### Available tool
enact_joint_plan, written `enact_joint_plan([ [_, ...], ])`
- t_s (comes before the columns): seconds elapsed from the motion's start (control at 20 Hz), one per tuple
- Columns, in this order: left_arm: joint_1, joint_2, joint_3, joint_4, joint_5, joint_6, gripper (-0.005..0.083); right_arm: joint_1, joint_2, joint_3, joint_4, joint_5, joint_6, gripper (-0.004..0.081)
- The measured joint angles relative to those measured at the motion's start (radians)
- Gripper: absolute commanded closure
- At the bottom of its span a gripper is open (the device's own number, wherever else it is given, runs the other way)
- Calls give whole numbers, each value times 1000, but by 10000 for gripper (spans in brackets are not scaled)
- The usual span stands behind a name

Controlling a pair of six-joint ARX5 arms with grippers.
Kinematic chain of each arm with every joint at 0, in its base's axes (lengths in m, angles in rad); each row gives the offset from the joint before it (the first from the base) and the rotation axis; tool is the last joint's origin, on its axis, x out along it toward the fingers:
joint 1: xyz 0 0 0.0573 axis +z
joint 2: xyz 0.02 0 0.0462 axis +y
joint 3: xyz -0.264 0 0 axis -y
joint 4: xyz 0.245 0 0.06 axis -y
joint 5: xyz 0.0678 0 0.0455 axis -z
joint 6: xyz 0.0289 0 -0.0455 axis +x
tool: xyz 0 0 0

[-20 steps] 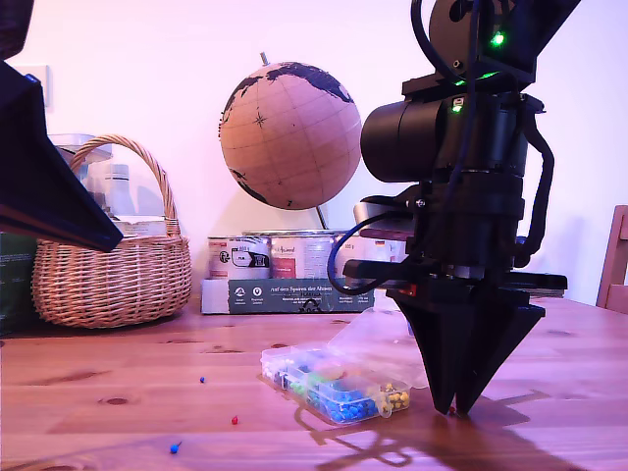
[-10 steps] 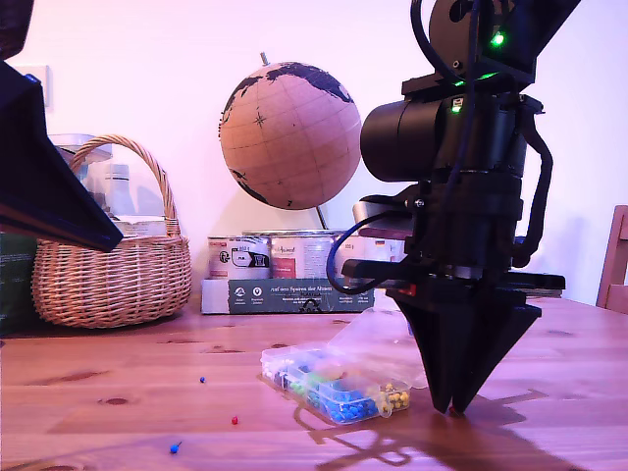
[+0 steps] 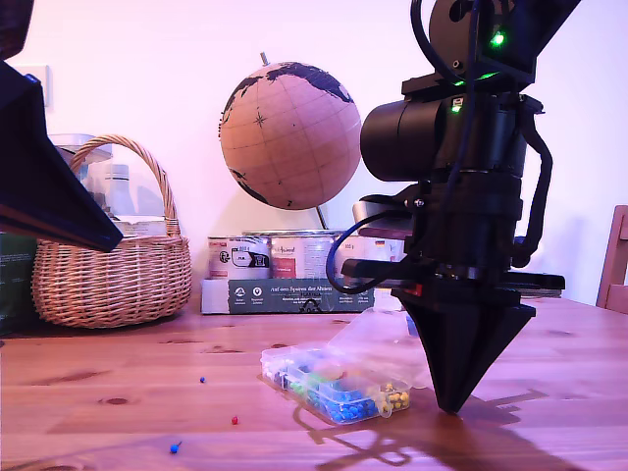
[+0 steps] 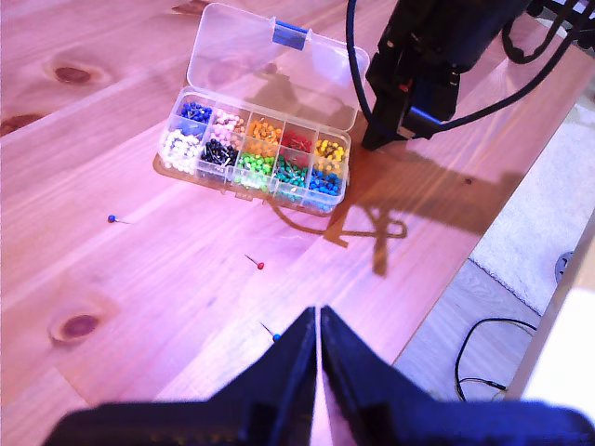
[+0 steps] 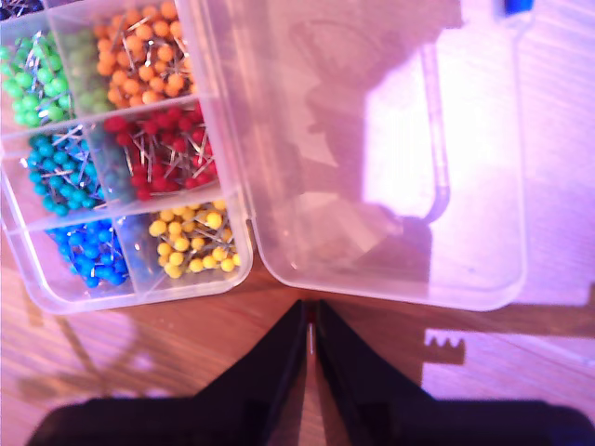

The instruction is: Sort the loose pins on the table into their correct compartments

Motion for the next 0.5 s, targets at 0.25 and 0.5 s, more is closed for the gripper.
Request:
enact_joint_plan([
  [0.25, 0, 0, 0, 0, 0, 0, 798, 0, 0, 0, -9, -1, 0, 780],
  [0.5, 0, 0, 0, 0, 0, 0, 798, 0, 0, 9, -67, -2, 0, 780],
])
